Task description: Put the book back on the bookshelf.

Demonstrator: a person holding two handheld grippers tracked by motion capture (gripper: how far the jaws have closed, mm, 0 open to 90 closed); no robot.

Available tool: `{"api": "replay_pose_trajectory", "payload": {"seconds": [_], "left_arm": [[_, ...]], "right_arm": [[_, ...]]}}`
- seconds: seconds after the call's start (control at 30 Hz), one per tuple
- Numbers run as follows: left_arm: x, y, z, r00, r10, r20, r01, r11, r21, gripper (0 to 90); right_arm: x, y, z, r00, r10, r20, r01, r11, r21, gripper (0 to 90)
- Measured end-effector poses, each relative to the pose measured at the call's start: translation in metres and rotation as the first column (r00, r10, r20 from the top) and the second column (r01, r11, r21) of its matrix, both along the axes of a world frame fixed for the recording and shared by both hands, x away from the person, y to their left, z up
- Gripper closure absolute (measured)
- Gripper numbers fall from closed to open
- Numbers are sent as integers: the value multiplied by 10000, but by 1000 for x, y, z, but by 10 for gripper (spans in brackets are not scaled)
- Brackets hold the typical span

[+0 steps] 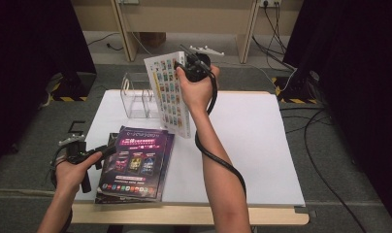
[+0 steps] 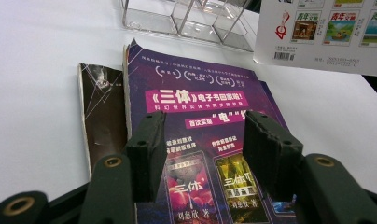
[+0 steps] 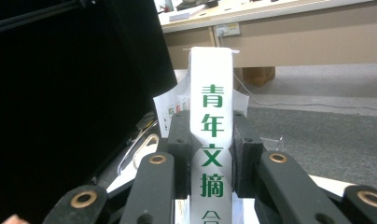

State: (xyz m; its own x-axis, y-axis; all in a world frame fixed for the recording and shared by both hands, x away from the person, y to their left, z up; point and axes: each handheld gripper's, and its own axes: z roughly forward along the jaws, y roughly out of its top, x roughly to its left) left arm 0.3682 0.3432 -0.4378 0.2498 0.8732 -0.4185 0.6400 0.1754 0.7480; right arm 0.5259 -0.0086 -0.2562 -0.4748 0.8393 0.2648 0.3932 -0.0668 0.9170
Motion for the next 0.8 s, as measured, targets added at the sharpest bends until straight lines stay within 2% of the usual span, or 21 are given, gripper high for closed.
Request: {"api": "replay_pose_trajectory", "payload": {"seconds": [0.1,0.27,0.33,0.8], "left_arm": [[0,0,0,10000,8,2,-8,10000,-15,482],[1,1,0,10000,7,-9,-7,10000,-27,482],[0,2,0,10000,37,10,-37,10000,-47,482],[1,2,-1,10000,53,-14,-53,10000,-5,482]], "right_arm": [[3,-2,0,9999,-119,25,119,9999,-50,741],[10,-4,-3,9975,-696,105,699,9969,-351,741],[12,-6,-5,9965,-829,70,831,9960,-325,741],[14,-18,-8,9941,-1079,64,1079,9941,-63,741]]}}
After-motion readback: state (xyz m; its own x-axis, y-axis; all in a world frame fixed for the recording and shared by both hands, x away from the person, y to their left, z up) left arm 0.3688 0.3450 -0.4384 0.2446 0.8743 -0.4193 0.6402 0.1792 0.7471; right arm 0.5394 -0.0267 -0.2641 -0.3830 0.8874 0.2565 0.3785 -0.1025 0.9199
